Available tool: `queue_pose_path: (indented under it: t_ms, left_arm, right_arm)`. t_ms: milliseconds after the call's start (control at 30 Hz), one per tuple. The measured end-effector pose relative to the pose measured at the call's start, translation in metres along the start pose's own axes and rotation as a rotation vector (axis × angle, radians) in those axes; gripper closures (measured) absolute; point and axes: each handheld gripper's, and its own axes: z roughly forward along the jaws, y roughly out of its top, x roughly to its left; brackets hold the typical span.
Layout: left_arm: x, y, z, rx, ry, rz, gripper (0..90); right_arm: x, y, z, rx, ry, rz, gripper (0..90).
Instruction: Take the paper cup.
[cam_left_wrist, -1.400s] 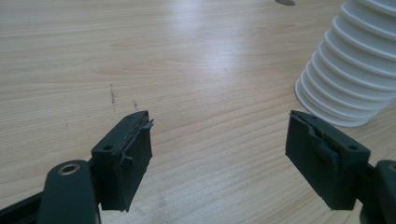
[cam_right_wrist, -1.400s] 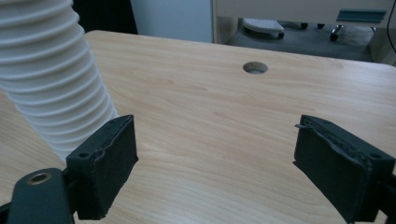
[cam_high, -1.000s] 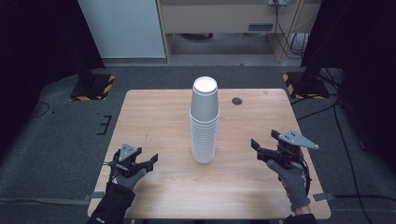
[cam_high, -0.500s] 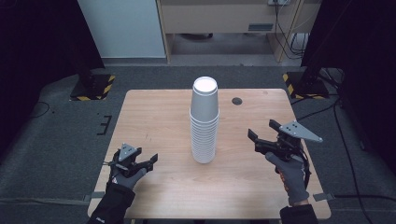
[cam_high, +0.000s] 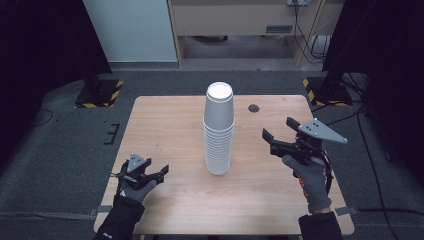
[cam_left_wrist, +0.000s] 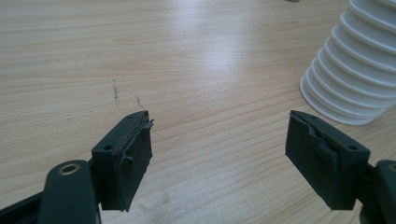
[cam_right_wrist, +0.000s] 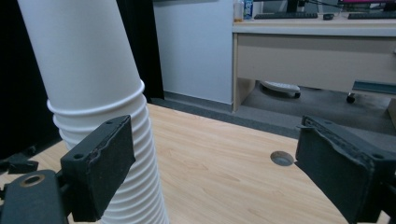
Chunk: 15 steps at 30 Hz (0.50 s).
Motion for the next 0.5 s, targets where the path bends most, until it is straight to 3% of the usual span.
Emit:
queue_pose_path:
  t_ms: [500]
  left_arm:
    - [0.001, -0.001, 0.001, 0.006, 0.005, -0.002, 21.4]
  right_arm:
    - [0.016, 0.02, 0.007, -0.039, 0.039, -0.005, 11.0]
